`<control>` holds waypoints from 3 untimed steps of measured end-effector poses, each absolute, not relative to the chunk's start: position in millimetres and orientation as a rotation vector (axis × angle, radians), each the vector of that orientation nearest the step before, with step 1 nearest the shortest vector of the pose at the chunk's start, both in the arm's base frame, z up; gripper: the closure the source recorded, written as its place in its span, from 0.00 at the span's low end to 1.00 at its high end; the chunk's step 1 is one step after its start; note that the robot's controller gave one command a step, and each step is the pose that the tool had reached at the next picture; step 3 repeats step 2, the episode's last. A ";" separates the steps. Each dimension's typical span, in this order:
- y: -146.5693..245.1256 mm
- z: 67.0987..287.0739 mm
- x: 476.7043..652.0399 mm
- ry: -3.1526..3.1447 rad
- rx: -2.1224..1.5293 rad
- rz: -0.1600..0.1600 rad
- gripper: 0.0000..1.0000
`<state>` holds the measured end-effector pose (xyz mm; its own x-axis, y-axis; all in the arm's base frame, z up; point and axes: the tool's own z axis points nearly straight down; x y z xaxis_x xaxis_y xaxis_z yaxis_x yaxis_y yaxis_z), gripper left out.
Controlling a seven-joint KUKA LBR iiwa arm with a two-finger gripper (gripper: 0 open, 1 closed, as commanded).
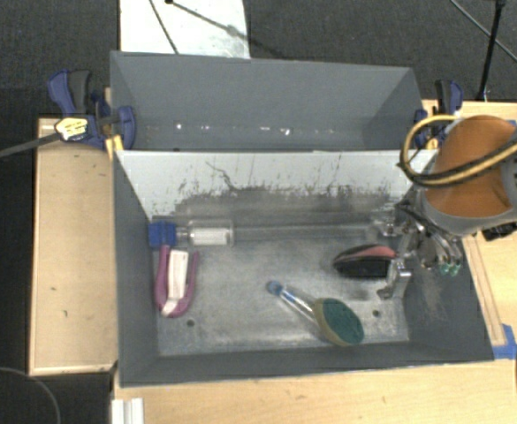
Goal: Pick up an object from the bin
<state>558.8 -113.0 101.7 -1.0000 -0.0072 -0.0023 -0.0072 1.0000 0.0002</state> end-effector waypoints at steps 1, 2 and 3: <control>-113.2 106.6 558.8 3.135 -0.017 -0.001 1.00; -117.8 225.5 574.4 3.130 -0.041 -0.005 1.00; -117.8 225.5 574.4 3.130 -0.041 -0.005 1.00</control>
Offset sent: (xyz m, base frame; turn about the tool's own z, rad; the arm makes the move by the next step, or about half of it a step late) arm 0.0000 0.0000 0.0000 0.0000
